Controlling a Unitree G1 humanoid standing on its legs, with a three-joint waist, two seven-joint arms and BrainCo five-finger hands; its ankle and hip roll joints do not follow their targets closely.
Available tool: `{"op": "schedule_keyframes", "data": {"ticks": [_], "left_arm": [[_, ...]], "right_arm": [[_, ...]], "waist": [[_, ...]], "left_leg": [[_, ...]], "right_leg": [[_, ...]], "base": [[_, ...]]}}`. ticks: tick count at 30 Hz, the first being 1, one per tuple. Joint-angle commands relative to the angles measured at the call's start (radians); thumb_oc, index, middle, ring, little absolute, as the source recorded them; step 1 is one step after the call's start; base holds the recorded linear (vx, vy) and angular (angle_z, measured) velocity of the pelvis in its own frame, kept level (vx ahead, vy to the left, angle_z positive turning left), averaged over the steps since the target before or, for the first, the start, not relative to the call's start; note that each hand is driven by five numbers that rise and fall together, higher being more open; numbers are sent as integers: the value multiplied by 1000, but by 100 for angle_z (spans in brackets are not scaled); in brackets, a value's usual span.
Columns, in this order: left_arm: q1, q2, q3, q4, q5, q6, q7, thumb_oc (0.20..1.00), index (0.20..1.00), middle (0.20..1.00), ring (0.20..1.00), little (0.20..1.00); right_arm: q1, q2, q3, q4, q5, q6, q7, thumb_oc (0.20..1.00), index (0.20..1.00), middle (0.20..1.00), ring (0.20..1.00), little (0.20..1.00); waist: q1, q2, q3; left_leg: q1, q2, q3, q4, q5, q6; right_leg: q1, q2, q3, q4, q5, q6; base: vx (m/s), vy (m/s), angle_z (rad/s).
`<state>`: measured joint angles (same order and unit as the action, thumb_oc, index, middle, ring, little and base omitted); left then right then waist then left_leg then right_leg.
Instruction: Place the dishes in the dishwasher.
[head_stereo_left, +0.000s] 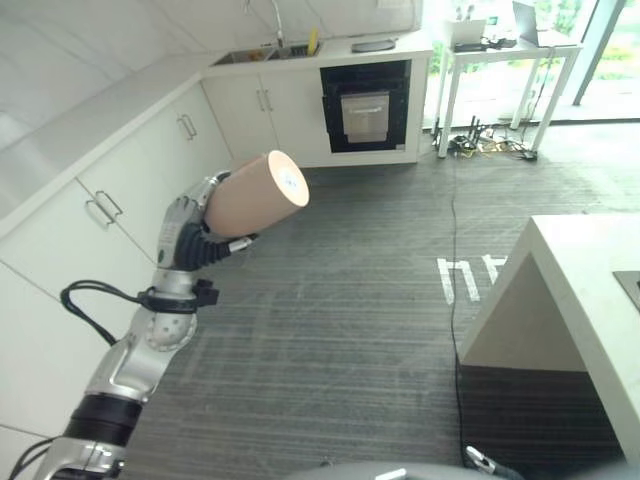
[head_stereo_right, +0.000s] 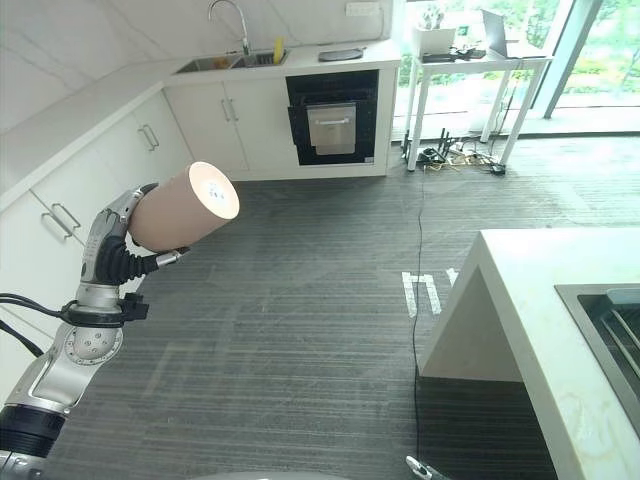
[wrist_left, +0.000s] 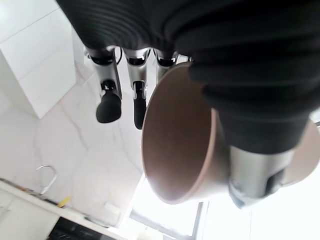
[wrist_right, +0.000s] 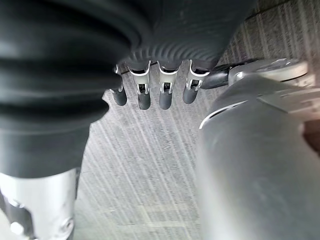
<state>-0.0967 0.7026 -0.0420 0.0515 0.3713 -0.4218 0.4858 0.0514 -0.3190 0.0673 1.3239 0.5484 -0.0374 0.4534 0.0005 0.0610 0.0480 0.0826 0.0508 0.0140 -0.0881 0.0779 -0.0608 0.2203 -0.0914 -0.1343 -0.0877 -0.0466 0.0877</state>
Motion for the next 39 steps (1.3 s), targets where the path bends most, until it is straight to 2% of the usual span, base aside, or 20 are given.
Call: {"op": "schedule_keyframes", "data": {"ticks": [1, 2, 3, 6, 7, 10, 13, 17, 24, 25, 27, 28, 29, 30, 31, 33, 34, 35, 37, 39], "left_arm": [[-116, 10, 40, -3, -50, -15, 23, 200, 200, 200, 200, 200], [-232, 39, -60, 18, -35, 59, 65, 200, 200, 200, 200, 200], [-239, 37, -62, 21, -30, 52, 60, 200, 200, 200, 200, 200], [-247, 30, -65, 27, -17, 47, 59, 200, 200, 200, 200, 200], [-236, 28, -63, 7, -8, 83, 65, 200, 200, 200, 200, 200], [-234, 23, -69, 2, 4, 73, 63, 200, 200, 200, 200, 200], [-232, 30, -64, -5, -5, 75, 60, 200, 200, 200, 200, 200], [-218, 40, -47, -18, -16, 80, 30, 200, 200, 200, 200, 200], [-223, 60, -49, -10, -36, 89, 23, 200, 200, 200, 200, 200], [-223, 61, -52, -7, -27, 95, 31, 200, 200, 200, 200, 200], [-220, 59, -55, -9, -17, 104, 45, 200, 200, 200, 200, 200], [-217, 58, -52, -11, -14, 101, 45, 200, 200, 200, 200, 200], [-207, 59, -37, -18, -15, 91, 36, 200, 200, 200, 200, 200], [-205, 60, -35, -19, -15, 89, 34, 200, 200, 200, 200, 200], [-205, 65, -26, -20, -20, 81, 23, 200, 200, 200, 200, 200], [-212, 77, -20, -8, -31, 66, 10, 200, 200, 200, 200, 200], [-205, 81, -15, -7, -34, 58, 10, 200, 200, 200, 200, 200], [-192, 72, -14, -14, -21, 54, 17, 200, 200, 200, 200, 200], [-197, 67, -15, -4, -15, 44, 22, 200, 200, 200, 200, 200], [-201, 55, -15, 10, 1, 34, 34, 200, 200, 200, 200, 200]], "right_arm": [[-44, 8, -9, 18, -5, 13, 23, 1000, 1000, 1000, 1000, 1000], [-53, -32, -19, -33, 30, -39, 21, 1000, 1000, 1000, 1000, 1000], [-64, -38, -15, -28, 30, -29, 29, 1000, 1000, 1000, 1000, 1000], [-72, -38, -10, -23, 28, -23, 35, 1000, 1000, 1000, 1000, 1000], [-88, -39, 0, -19, 26, -8, 37, 1000, 1000, 1000, 1000, 1000], [-84, -29, -5, -3, 59, 1, 31, 1000, 1000, 1000, 1000, 1000], [-81, -27, -9, 3, 52, -2, 27, 1000, 1000, 1000, 1000, 1000], [-68, -16, -19, 9, 27, -5, 12, 1000, 1000, 1000, 1000, 1000], [-57, -23, -27, 14, 7, 12, -34, 1000, 1000, 1000, 1000, 1000], [-59, -25, -25, 14, -1, 32, -34, 1000, 1000, 1000, 1000, 1000], [-61, -32, -21, 7, -27, 44, -32, 1000, 1000, 1000, 1000, 1000], [-59, -33, -18, 0, -37, 46, -43, 1000, 1000, 1000, 1000, 1000], [-57, -37, -14, -4, -37, 48, -56, 1000, 1000, 1000, 1000, 1000], [-58, -38, -14, -3, -37, 48, -56, 1000, 1000, 1000, 1000, 1000], [-61, -44, -18, 7, -38, 53, -54, 1000, 1000, 1000, 1000, 1000], [-67, -52, -30, 32, -44, 55, -41, 1000, 1000, 1000, 1000, 1000], [-72, -54, -38, 38, -62, 59, -40, 1000, 1000, 1000, 1000, 1000], [-73, -59, -40, 40, -62, 71, -50, 1000, 1000, 1000, 1000, 1000], [-68, -67, -44, 38, -51, 74, -50, 1000, 1000, 1000, 1000, 1000], [-62, -71, -41, 33, -34, 72, -57, 1000, 1000, 1000, 1000, 1000]], "waist": [[1, -33, 4], [-21, -81, 93], [-13, -78, 96], [-9, -80, 95], [8, -65, 80], [2, -48, 48], [-1, -44, 38], [-11, -36, 22], [-28, -44, 18], [-31, -49, 22], [-32, -71, 43], [-28, -84, 60], [-12, -98, 94], [-11, -97, 97], [0, -92, 117], [9, -74, 125], [23, -58, 122], [43, -54, 123], [41, -55, 127], [35, -50, 120]], "left_leg": [[48, -8, 101, 1, -96, 30], [-95, -57, 44, 250, -133, 73], [-107, -45, 38, 238, -104, 60], [-100, -38, 37, 218, -101, 55], [-63, -58, -40, 120, -73, 56], [0, -32, -12, 2, -41, 38], [7, -29, -2, 1, -47, 34], [17, -32, -5, 1, -58, 39], [32, -15, 6, 5, -56, 33], [34, -18, 12, 35, -70, 38], [-21, -38, 35, 205, -127, 53], [-78, -45, 45, 325, -120, 54], [-193, -64, 31, 516, -92, 62], [-212, -66, 28, 540, -91, 64], [-275, -68, 24, 575, -48, 57], [-289, -49, 32, 476, -4, 40], [-276, -33, 31, 247, 22, 30], [-267, -1, 28, 75, 117, 5], [-289, 34, 60, 53, 146, -7], [-285, 55, 93, 33, 137, -9]], "right_leg": [[-87, -6, -10, 0, 96, 36], [-108, 56, 145, 96, 74, -24], [-98, 58, 135, 92, 67, -29], [-92, 52, 117, 87, 62, -27], [-90, 58, 114, 70, 61, -24], [-77, 48, 55, 34, 64, -10], [-72, 43, 43, 11, 75, -6], [-72, 52, 70, 12, 71, -7], [-74, 84, 109, 22, 61, -21], [-79, 87, 122, 32, 57, -25], [-84, 79, 138, 56, 54, -34], [-80, 77, 146, 65, 59, -41], [-75, 79, 167, 78, 70, -56], [-76, 82, 170, 81, 71, -58], [-67, 97, 181, 85, 73, -67], [-55, 117, 174, 89, 57, -67], [-33, 122, 164, 86, 37, -62], [9, 110, 144, 71, 27, -58], [27, 96, 122, 72, 20, -54], [29, 82, 90, 96, -11, -49]], "base": [[30, 7, -8], [21, -7, -5], [0, 0, 0], [20, 5, 0], [100, 31, 0], [93, 31, -13], [50, 10, -5], [66, -15, -1], [70, -88, 8], [14, -65, 2], [17, -110, 4], [23, -177, 24], [25, -149, 39], [64, -110, 48], [159, 5, 25], [317, 106, 17], [594, 274, 22], [577, 276, 22], [403, 226, 11], [415, 312, -7]]}}
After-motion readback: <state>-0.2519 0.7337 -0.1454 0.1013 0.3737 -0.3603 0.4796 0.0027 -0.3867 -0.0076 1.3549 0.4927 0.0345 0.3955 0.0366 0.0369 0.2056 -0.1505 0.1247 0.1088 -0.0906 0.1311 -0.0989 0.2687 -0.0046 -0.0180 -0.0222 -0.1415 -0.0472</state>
